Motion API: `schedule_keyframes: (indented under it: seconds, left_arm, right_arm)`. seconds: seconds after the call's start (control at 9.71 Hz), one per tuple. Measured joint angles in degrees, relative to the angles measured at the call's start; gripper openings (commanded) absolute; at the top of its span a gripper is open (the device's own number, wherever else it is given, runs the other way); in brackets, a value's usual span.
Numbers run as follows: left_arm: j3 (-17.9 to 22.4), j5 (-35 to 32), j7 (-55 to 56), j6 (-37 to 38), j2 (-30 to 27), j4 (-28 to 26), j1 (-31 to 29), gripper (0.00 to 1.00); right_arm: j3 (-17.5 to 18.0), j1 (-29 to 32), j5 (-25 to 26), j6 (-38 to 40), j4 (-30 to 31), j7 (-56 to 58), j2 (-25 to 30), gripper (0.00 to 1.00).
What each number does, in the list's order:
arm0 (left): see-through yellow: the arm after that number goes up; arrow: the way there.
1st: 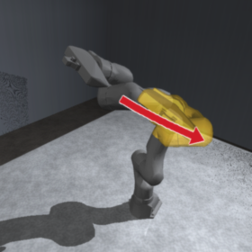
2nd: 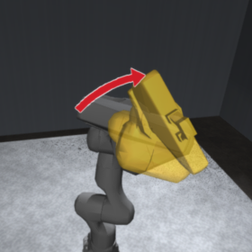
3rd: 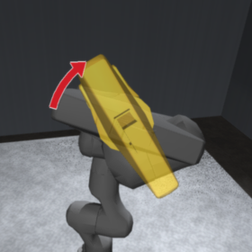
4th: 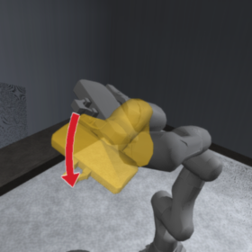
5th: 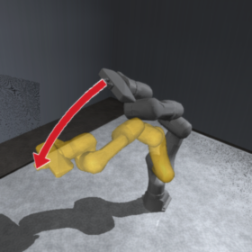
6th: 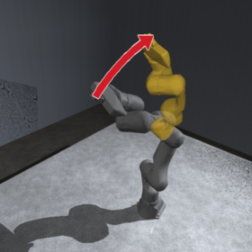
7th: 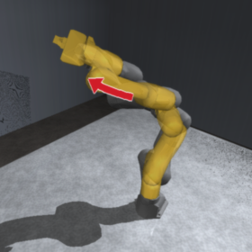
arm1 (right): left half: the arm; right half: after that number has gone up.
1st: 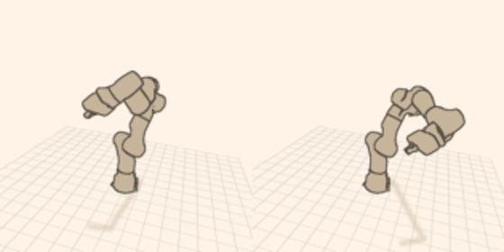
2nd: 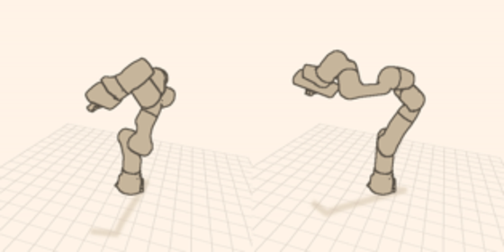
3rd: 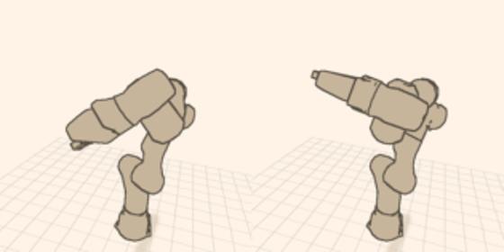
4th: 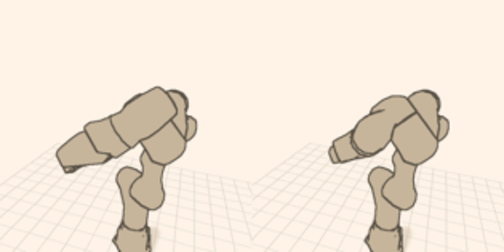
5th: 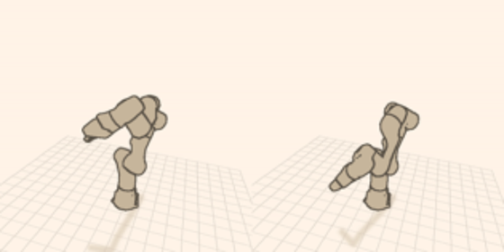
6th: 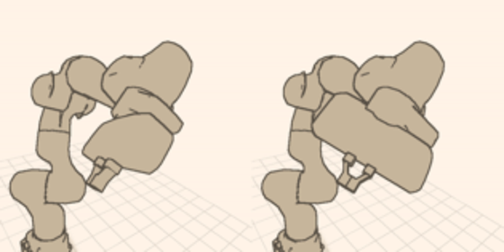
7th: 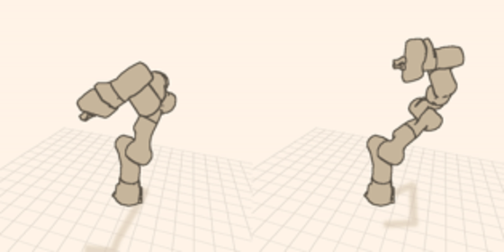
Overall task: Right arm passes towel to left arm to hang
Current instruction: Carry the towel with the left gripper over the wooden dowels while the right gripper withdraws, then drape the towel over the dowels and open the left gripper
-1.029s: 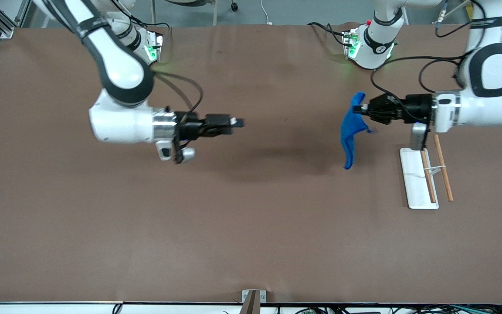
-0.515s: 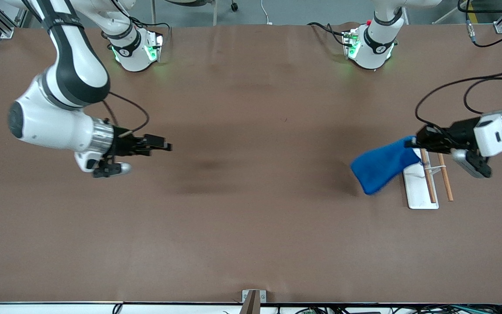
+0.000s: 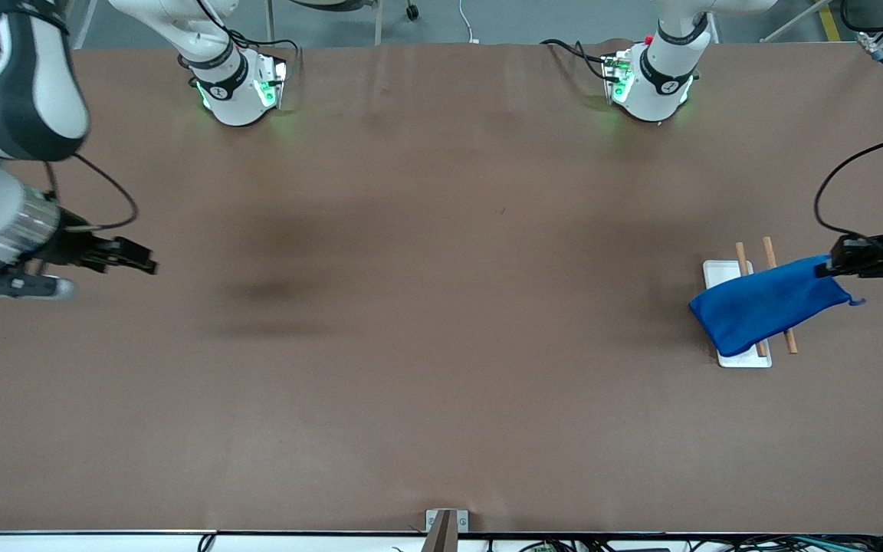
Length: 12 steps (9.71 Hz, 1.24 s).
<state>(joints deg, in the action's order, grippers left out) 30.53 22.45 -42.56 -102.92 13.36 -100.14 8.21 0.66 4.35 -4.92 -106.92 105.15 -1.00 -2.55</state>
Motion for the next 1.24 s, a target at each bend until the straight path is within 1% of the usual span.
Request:
schedule_keyframes:
  seconds: [0.1, 0.21, 0.31, 0.41, 0.62, 0.72, 0.82, 0.93, 1.03, 1.13, 1.24]
  left_arm:
    - [2.5, -0.1, -3.3, 0.0, 0.8, -0.1, -0.1, 0.0]
    - [4.6, -0.1, -6.4, -0.2, 1.7, -0.1, -0.2, 0.05]
    - [5.9, -0.1, -8.9, -0.6, 2.8, -0.1, -0.3, 0.6]
    - [6.2, -0.1, -9.7, -0.9, 3.5, -0.1, -0.3, 1.0]
    - [6.2, -0.1, -9.7, -1.6, 4.1, 0.2, -1.0, 1.0]
    - [6.3, -0.1, -9.7, -1.5, 4.1, 1.3, -1.4, 1.0]
    - [6.2, -0.1, -9.5, -0.8, 4.0, 2.7, -1.4, 1.0]
    - [5.7, -0.1, -8.2, -0.2, 3.8, 3.4, -1.4, 1.0]
    - [4.3, -1.0, -4.9, -0.2, 3.0, 3.6, -1.4, 1.0]
    - [1.2, -4.3, 1.2, -0.2, 1.4, 3.8, -1.5, 1.0]
    - [-2.9, -8.2, 8.1, -0.1, -1.0, 3.8, -1.6, 1.0]
  right_arm:
    - [-0.9, -0.1, 3.3, 3.6, -2.9, 0.0, 0.7, 1.0]
    - [-1.4, -0.6, 6.6, 7.2, -6.0, -0.4, 1.1, 1.0]
    - [-2.5, -1.0, 8.0, 11.0, -9.2, -0.5, 1.5, 1.0]
    - [-3.2, -1.0, 8.4, 14.3, -11.8, -0.5, 1.9, 1.0]
    - [-4.1, -1.0, 8.6, 19.0, -16.7, 0.5, 3.0, 1.0]
    - [-4.3, -0.9, 8.6, 20.9, -19.4, 0.7, 3.1, 1.0]
    - [-4.4, -0.9, 8.6, 22.0, -21.3, 0.7, 3.1, 1.0]
    - [-4.4, -0.8, 8.6, 22.4, -21.7, 0.6, 3.1, 1.0]
    - [-4.5, -0.4, 8.3, 22.4, -21.5, 0.6, 2.9, 1.0]
    - [-4.5, 0.0, 8.3, 22.4, -20.9, 0.6, 2.5, 1.0]
    - [-4.6, 0.4, 8.2, 22.4, -20.2, 0.6, 2.2, 1.0]
